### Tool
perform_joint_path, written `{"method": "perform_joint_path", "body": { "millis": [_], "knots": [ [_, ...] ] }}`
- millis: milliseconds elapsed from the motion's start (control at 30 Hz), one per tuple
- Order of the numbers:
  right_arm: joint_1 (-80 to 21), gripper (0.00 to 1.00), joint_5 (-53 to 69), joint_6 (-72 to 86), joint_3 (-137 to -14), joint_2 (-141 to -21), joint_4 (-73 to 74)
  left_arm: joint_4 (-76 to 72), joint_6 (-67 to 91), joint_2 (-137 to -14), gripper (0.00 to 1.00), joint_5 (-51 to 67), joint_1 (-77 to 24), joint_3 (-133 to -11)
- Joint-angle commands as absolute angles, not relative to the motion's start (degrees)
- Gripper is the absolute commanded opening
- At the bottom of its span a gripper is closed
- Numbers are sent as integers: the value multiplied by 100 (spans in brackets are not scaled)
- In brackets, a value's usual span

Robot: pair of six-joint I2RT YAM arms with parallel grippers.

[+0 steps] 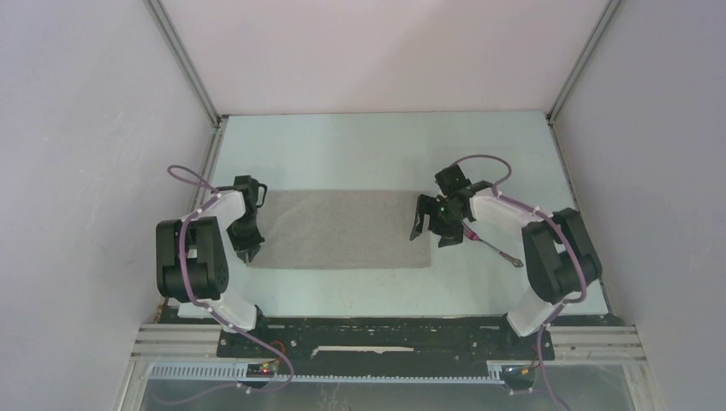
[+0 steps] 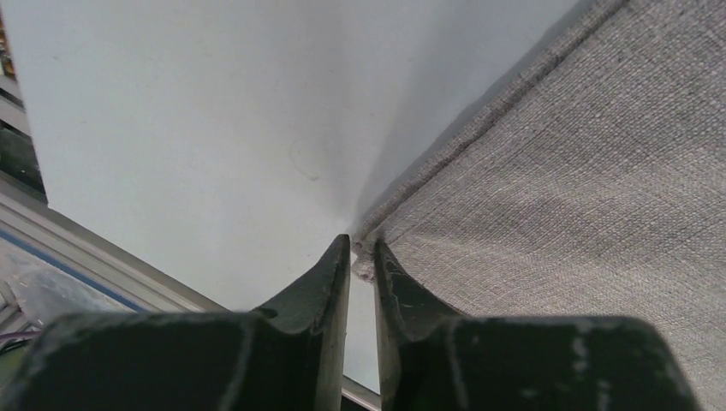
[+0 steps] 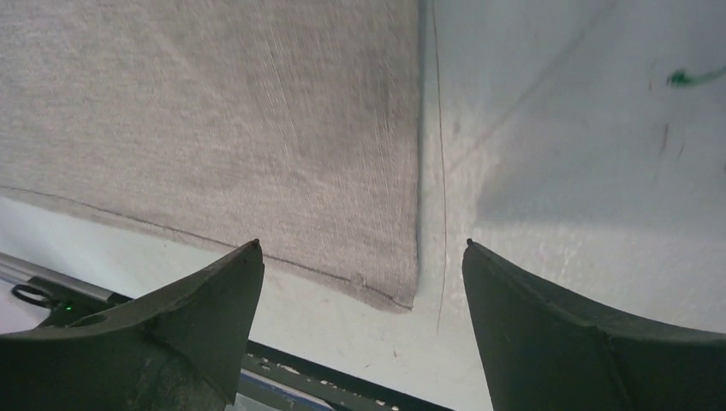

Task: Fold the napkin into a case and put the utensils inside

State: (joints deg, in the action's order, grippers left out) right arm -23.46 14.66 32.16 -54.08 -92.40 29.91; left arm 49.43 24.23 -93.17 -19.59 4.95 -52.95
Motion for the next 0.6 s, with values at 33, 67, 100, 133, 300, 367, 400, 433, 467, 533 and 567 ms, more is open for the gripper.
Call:
{"method": "perform_joint_path", "body": {
  "millis": [33,67,100,133,300,367,400,433,467,533,567],
  "knots": [
    [-2464,91,967,2490,-6584,-10016,4216,4931,2522,-8581,26,-2367,537,-5349],
    [-2513,91,815,2523,-6786,-10138,4306,4920,2542,-8439,31,-2395,525,-5351],
    [-2555,91,660,2560,-6982,-10240,4401,4910,2556,-8286,36,-2421,518,-5352],
    [-2584,91,541,2625,-7149,-10345,4533,4891,2569,-8148,41,-2433,517,-5340],
    [-2749,82,27,2858,-8032,-11038,5083,4763,2527,-7478,53,-2318,470,-5334],
    [-2821,79,-188,2937,-8297,-11259,5226,4686,2484,-7222,54,-2272,436,-5329],
    [-2854,77,-276,2986,-8421,-11353,5297,4661,2463,-7122,55,-2258,417,-5330],
    [-2879,75,-329,3025,-8517,-11441,5345,4645,2449,-7042,55,-2239,389,-5327],
    [-2919,73,-341,3042,-8591,-11508,5359,4637,2442,-6987,55,-2208,355,-5326],
    [-2948,73,-431,3096,-8697,-11632,5405,4605,2426,-6886,55,-2150,195,-5311],
    [-2957,73,-476,3121,-8741,-11689,5454,4583,2407,-6848,55,-2134,121,-5307]
  ]
}}
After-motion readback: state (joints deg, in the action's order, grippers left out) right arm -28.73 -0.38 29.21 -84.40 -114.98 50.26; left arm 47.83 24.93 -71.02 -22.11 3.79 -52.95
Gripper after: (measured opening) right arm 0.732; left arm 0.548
